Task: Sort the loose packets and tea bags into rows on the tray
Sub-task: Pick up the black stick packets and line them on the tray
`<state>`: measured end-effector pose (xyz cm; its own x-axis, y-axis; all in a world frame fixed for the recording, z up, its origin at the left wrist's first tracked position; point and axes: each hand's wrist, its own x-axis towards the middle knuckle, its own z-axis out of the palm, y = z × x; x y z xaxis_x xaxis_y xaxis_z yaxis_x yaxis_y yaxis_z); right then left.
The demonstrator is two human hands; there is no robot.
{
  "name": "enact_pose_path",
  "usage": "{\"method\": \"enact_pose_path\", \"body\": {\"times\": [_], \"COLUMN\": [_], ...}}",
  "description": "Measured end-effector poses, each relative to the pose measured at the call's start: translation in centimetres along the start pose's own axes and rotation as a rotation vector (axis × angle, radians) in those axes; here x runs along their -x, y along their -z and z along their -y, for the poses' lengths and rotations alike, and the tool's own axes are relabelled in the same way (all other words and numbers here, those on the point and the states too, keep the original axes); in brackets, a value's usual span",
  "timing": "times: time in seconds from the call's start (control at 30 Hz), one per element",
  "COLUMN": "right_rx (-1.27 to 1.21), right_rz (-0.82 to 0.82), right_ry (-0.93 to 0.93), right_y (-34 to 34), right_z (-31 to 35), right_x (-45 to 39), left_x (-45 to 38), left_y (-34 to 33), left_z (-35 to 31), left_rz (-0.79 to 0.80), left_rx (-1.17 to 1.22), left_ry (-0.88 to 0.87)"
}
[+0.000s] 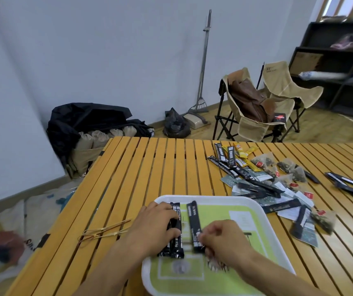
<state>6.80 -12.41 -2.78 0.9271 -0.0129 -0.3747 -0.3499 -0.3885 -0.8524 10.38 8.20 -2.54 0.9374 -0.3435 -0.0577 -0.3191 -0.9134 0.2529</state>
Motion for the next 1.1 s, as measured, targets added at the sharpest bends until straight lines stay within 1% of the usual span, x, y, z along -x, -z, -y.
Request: {"method": "enact_pose_path", "body": {"times": [0.13,0.23,0.3,0.37,0.47,0.57,0.63,0.7,0.8,0.93,1.03,1.1], "right_rx": [-0.075,0.021,0.105,0.251,0.464,0.515,0.573,0.664,0.789,0.861,0.846,0.696], "right_rz": [0.035,0.085,0.083,0.008,-0.219,-0.391,-0.468,-0.464,-0.427,-0.479,-0.517,-0.507], "right_ry": [-0.008,0.037,0.067,0.158,0.288,0.3,0.299,0.268,0.178,0.131,0.172,0.245], "right_y": [-1.2,-0.5,0.3,1.8,5.6,9.4,10.7,10.9,9.7,8.6,9.0,9.0], "right_z": [0.1,0.4,0.5,0.5,1.5,2.8,3.7,4.2,4.5,4.3,5.0,5.8], "right_x": [0.4,0.3,0.0,-1.4,-5.0,-9.7,-12.9,-15.7,-18.8,-20.5,-19.4,-17.2], "left_x": [0.1,0.1,0.0,-0.1,-0.2,-0.2,-0.4,-0.6,-1.1,-1.2,-0.9,-0.7], "left_y": [0.1,0.0,-0.1,-0.2,-0.2,-0.5,-0.7,-0.9,-1.1,-1.1,-1.1,-1.0], "left_z": [-0.4,-0.8,-1.2,-1.5,-1.6,-1.8,-1.9,-1.8,-1.3,-0.9,-0.9,-0.9], "left_rz": [-0.008,0.019,0.043,0.061,0.064,0.063,0.115,0.174,0.21,0.241,0.226,0.212], "left_rx": [-0.054,-0.098,-0.14,-0.168,-0.173,-0.131,-0.074,-0.06,-0.05,-0.051,-0.016,0.008], "left_ry": [0.008,0.004,0.006,0.017,0.028,-0.038,-0.093,-0.107,-0.106,-0.104,-0.096,-0.086]}}
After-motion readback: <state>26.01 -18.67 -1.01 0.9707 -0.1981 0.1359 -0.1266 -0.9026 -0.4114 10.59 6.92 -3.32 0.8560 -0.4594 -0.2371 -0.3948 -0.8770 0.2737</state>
